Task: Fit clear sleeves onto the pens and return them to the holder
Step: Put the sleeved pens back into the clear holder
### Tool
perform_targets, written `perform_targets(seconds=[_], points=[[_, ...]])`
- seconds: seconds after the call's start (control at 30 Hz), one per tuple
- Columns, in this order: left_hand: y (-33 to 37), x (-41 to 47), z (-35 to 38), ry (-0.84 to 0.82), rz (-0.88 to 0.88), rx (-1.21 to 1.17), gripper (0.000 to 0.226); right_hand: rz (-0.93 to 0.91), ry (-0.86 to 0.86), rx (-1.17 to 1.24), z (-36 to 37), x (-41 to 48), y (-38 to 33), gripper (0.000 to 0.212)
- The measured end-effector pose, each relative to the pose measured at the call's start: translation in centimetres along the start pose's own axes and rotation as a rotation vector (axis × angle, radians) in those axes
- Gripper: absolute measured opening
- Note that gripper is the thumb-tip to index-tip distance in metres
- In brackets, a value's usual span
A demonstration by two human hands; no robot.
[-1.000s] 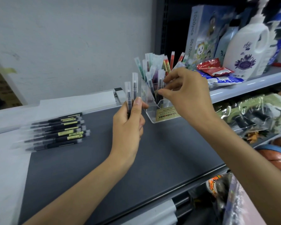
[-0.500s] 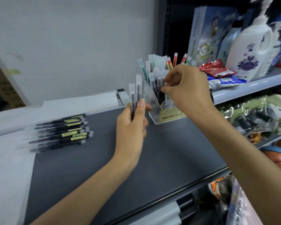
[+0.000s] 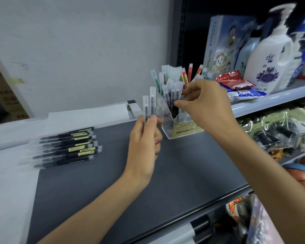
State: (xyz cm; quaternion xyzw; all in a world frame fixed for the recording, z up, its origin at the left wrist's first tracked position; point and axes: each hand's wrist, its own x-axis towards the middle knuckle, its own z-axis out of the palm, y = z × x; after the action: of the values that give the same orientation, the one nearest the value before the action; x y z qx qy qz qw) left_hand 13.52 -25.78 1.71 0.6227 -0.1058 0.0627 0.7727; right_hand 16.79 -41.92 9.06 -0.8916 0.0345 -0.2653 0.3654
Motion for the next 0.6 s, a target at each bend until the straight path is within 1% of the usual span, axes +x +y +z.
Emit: perform_targets(seconds=[0.1,0.2,0.27,0.33,0.47,0.53,0.6], points=[[-0.1,0.0,0.0,0.008,-0.019,0.019,0.024,-0.005,-0.036,0.045,-1.2,-0.8,-0.4,0.018],[-0.2,0.0,0.1,0.01,-0.03,0.061,0.027,0.015,-0.114,0.172,-2.2,-2.0,-0.8,0.006],[-0.1,-0.1,0.2,-0.015,-0.011,0.059,0.029,0.023,-0.176,0.273,-2.7,-2.9,-0.7,0.006],[0.1,-0.3,0.2,-0.068,0.018,0.052,0.03,0.027,-0.228,0.362,-2.9,-3.7,-0.5,0.01],[0.6,-1.0,0.8,-0.237,0.081,0.057,0.027,0.029,-0.331,0.538,-3.3,-4.3,-0.3,0.016],[0.8,-1.3,1.0,-0.296,0.107,0.06,0.024,-0.03,-0.367,0.565,-3.5,-4.2,-0.1,0.011],[0.9,-1.3,1.0,-0.321,0.112,0.07,0.021,-0.072,-0.369,0.57,-3.8,-4.0,0.0,0.004]])
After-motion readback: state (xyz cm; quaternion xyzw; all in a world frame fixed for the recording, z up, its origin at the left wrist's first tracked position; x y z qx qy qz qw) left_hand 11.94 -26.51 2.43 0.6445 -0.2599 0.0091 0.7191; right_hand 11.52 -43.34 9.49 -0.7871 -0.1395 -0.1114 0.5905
